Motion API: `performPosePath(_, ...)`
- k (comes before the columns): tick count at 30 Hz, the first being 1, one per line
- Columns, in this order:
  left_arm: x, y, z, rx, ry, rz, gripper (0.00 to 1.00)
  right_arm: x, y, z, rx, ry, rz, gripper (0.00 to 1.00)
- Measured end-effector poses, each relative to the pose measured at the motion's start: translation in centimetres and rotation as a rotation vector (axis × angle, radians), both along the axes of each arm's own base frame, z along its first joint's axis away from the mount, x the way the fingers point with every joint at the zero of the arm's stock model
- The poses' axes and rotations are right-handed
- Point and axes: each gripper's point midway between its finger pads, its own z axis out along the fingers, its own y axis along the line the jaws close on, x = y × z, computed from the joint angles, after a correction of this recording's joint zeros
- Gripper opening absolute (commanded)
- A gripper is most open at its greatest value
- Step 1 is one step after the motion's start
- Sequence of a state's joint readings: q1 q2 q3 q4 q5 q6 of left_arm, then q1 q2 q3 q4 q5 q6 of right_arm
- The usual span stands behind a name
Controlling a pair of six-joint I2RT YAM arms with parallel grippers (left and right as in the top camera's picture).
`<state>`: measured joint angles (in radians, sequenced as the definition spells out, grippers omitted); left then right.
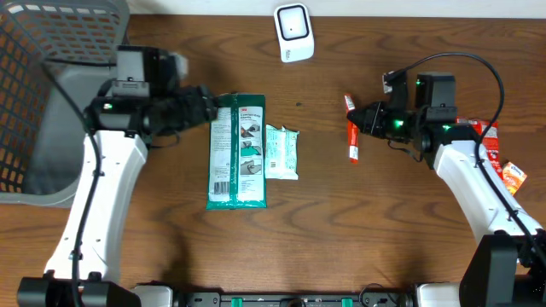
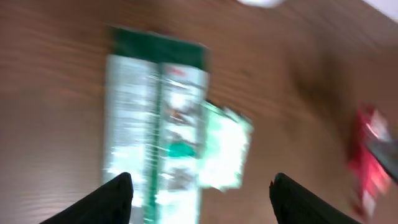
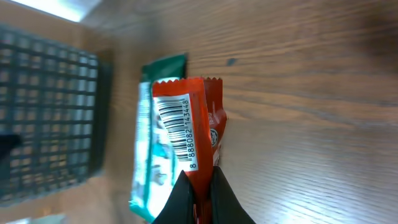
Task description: Scan the item barcode
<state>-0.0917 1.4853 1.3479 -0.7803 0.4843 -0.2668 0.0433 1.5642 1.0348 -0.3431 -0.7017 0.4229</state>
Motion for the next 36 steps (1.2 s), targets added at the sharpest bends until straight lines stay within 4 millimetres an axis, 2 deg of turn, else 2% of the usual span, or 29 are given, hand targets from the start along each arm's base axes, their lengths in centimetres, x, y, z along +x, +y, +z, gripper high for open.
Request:
performPosePath(3, -1.8, -4.9, 0.6, -0.053, -0.024, -0.197, 0.72, -0.1, 0.7, 0.9, 0.06, -0.005, 0.025, 0.01)
performPosePath(4, -2.3, -5.9, 0.8, -0.059, -0.033, -0.239, 0.72, -0.1, 0.9, 1.1, 0.074, -0.007, 0.031, 0.01)
performPosePath(7, -4.6, -11.2, 1.6, -0.089, -0.091, -0.437, 0.72, -0.1, 2.0, 2.7, 0.157, -0.032, 0.072, 0.01)
performPosePath(13, -6.7, -16.4, 2.4, -0.066, -0.191, -0.591, 0.72, 0.3, 3.8, 6.5, 0.319, -0.099, 0.137, 0.01)
performPosePath(18, -6.5, -18.0, 2.8, -0.026, -0.254, -0.587, 0.72, -0.4, 6.0, 8.2, 0.389, -0.101, 0.197, 0.01)
performPosePath(28, -5.3, -18.4, 3.6, -0.036, -0.294, -0.528, 0.71, -1.4, 9.7, 11.1, 0.462, -0.159, 0.29, 0.01)
performPosePath(34, -4.8, -18.4, 3.9, -0.036, -0.309, -0.497, 0.57, -2.1, 11.5, 11.9, 0.486, -0.16, 0.319, 0.01)
performPosePath(36, -4.5, -18.3, 4.0, -0.032, -0.318, -0.49, 0.56, -2.1, 11.6, 11.9, 0.489, -0.156, 0.317, 0.01)
